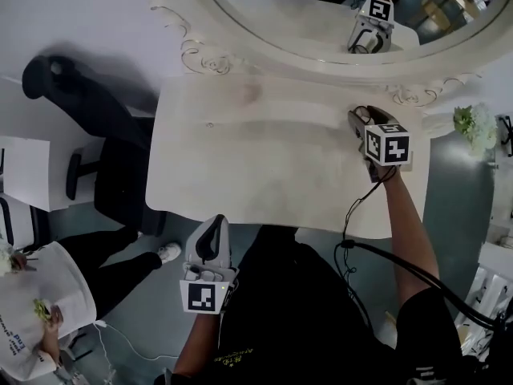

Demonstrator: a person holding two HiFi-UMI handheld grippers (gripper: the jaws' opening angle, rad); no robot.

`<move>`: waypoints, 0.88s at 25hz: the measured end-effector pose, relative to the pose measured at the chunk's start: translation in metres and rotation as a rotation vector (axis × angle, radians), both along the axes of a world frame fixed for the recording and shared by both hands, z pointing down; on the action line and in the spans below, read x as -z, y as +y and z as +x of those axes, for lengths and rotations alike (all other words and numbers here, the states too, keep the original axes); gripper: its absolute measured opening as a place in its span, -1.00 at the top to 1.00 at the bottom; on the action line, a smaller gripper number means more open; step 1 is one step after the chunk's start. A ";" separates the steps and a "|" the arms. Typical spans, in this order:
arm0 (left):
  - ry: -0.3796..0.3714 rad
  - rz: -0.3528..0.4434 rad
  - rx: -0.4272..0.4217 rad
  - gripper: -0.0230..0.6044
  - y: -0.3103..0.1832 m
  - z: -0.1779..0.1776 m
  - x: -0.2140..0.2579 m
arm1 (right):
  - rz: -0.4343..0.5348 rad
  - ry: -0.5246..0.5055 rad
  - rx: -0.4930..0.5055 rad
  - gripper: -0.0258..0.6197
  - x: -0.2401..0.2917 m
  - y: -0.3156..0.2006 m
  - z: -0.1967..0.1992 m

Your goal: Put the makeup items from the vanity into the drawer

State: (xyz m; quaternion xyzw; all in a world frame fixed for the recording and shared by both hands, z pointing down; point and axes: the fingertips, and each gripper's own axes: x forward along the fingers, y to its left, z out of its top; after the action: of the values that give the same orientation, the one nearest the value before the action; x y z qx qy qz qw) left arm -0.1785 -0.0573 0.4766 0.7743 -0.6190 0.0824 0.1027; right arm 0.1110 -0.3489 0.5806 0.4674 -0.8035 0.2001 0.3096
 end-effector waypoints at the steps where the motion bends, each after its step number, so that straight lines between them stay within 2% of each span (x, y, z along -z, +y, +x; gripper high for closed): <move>1: -0.005 0.000 -0.014 0.86 -0.002 0.002 0.000 | 0.021 -0.009 0.001 0.19 0.010 0.002 0.000; 8: 0.015 0.052 -0.126 0.86 -0.020 0.027 0.010 | 0.153 -0.062 -0.005 0.19 0.087 0.028 0.008; 14: 0.027 0.086 -0.232 0.86 -0.032 0.055 0.021 | 0.224 -0.079 -0.044 0.19 0.132 0.057 0.041; 17: 0.028 0.117 -0.275 0.86 -0.037 0.068 0.026 | 0.210 -0.063 -0.081 0.19 0.128 0.070 0.066; 22: 0.031 0.109 -0.310 0.86 -0.039 0.081 0.023 | 0.125 -0.039 -0.160 0.19 0.088 0.094 0.108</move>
State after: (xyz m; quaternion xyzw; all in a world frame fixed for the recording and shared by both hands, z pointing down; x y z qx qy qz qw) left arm -0.0979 -0.0964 0.4539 0.8662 -0.4939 0.0516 0.0563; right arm 0.2185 -0.2548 0.4930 0.5445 -0.7804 0.1827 0.2474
